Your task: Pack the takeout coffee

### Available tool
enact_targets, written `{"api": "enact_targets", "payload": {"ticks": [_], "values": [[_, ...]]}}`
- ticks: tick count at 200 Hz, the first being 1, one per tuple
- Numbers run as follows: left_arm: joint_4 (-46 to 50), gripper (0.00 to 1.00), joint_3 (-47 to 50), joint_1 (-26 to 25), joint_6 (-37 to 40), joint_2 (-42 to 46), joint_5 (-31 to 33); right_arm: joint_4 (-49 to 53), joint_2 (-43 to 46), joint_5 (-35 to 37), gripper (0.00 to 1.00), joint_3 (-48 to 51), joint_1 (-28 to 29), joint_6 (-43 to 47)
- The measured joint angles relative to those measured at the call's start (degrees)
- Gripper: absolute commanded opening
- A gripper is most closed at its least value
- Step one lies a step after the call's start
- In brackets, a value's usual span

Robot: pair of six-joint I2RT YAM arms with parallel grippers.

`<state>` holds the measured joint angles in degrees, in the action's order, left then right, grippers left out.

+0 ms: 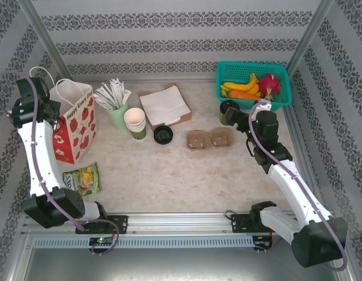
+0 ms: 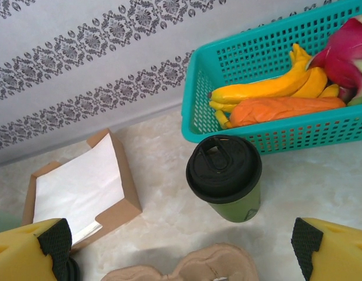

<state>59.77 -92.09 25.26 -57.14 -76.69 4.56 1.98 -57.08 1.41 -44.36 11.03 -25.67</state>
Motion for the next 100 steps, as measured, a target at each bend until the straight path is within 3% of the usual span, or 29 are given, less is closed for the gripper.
{"api": "enact_targets", "payload": {"ticks": [56, 100], "values": [[11.5, 0.00, -6.5, 0.7, 8.0, 7.3, 0.3, 2.5, -3.2, -2.0, 0.98, -0.9, 0.0, -3.5], [19.1, 0.00, -8.2, 0.2, 11.8, 10.6, -3.5, 4.9, -6.8, -4.4, 0.98, -1.7, 0.5, -4.2]]}}
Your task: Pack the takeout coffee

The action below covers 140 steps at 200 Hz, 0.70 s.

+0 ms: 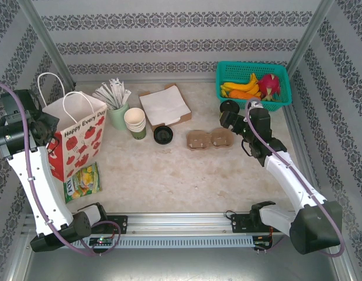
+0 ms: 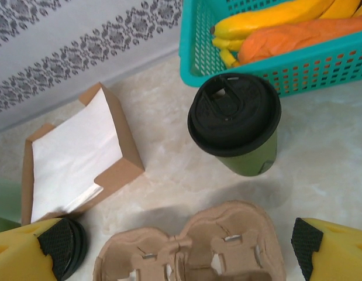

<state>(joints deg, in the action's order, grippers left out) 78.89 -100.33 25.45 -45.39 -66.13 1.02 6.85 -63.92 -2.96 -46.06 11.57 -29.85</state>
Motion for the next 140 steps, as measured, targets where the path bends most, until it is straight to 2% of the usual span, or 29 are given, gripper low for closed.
{"api": "enact_targets", "payload": {"ticks": [38, 95, 128, 140], "values": [[2.7, 0.00, 3.0, -0.3, 2.7, 1.4, -5.6, 1.2, -0.5, -1.0, 0.98, -0.9, 1.1, 0.3], [2.4, 0.00, 8.1, -0.8, 7.6, 3.9, -21.0, 6.0, -2.7, -3.1, 0.98, -3.2, 1.1, 0.4], [0.3, 0.00, 14.0, -3.8, 7.4, 5.7, -26.6, 9.3, -3.6, -4.7, 0.98, -3.5, 1.1, 0.2], [-0.5, 0.00, 16.1, -6.4, 7.0, 6.0, -27.8, 10.1, -4.0, -5.6, 0.98, -3.7, 1.1, 0.2]]}}
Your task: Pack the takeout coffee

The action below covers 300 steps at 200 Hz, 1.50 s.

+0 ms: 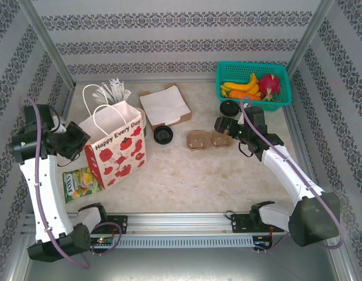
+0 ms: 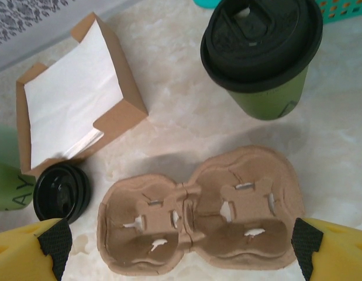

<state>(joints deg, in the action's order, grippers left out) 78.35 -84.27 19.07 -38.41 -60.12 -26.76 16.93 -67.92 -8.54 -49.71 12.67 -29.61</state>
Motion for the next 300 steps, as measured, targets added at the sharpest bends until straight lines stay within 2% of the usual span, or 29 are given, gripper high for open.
{"api": "enact_targets", "payload": {"ticks": [24, 37, 49, 65, 90, 136, 179, 197, 227, 249, 300], "values": [[-2.5, 0.00, 2.8, -8.5, -1.7, -0.1, -0.3, 2.4, -2.1, -0.8, 0.98, -1.2, 1.5, 0.3], [-5.2, 0.00, 4.7, -13.7, -3.5, 0.0, 0.3, 4.3, -4.1, -0.8, 0.94, -2.9, 2.8, 1.0], [-7.9, 0.00, 6.6, -17.3, -5.4, 0.1, 0.7, 6.1, -6.2, -0.3, 0.88, -4.7, 3.8, 1.5], [-11.3, 0.00, 9.4, -20.6, -7.8, 0.5, 1.4, 9.2, -9.1, 1.4, 0.74, -7.5, 4.9, 1.7], [-15.3, 0.00, 12.0, -25.9, -10.3, -0.4, 2.6, 12.5, -14.1, 3.6, 0.64, -11.1, 5.6, 1.5], [-20.5, 0.03, 12.0, -31.8, -10.8, -5.2, 3.4, 15.9, -22.4, 3.5, 0.57, -15.3, 7.4, 4.6], [-22.5, 0.15, 10.1, -36.1, -9.9, -9.0, 3.6, 17.6, -28.9, 3.2, 0.48, -18.9, 8.2, 7.0], [-22.7, 0.25, 9.8, -37.1, -9.2, -9.9, 3.8, 17.8, -30.6, 3.7, 0.45, -19.5, 8.9, 7.3], [-22.5, 0.62, 9.2, -37.3, -6.6, -10.5, 5.4, 18.4, -32.4, 4.0, 0.42, -19.8, 10.0, 7.4], [-22.3, 0.81, 9.2, -37.4, -4.7, -9.2, 6.8, 18.5, -33.2, 4.5, 0.39, -19.8, 10.4, 7.3], [-22.4, 0.99, 8.9, -37.4, 0.0, -5.8, 9.9, 19.0, -34.5, 6.4, 0.33, -20.0, 11.0, 7.4]]}}
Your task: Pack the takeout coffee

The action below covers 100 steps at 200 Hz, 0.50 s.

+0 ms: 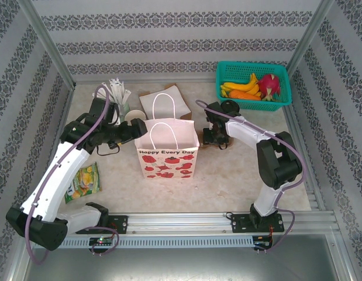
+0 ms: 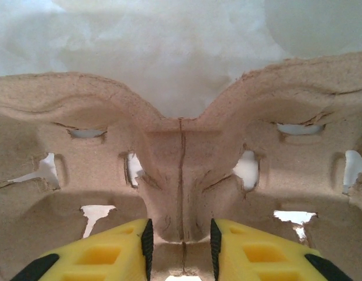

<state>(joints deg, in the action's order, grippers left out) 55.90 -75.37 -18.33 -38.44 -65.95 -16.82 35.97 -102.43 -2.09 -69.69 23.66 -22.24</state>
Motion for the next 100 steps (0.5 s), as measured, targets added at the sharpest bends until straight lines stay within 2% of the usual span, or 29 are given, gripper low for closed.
{"api": "enact_targets", "payload": {"ticks": [42, 87, 100], "values": [[-3.8, 1.00, 0.8, 0.0, 5.2, 3.6, -1.4, 0.7, -1.8, 1.2, 0.31, -1.7, 0.2, 0.5], [-6.1, 1.00, 2.3, 0.0, 13.8, 6.1, -6.8, 1.2, -3.1, 2.6, 0.32, -3.4, 0.2, 1.5], [-6.3, 1.00, 2.5, -0.1, 16.1, 6.1, -8.6, 1.3, -3.4, 2.8, 0.29, -3.6, 0.2, 1.5]]}}
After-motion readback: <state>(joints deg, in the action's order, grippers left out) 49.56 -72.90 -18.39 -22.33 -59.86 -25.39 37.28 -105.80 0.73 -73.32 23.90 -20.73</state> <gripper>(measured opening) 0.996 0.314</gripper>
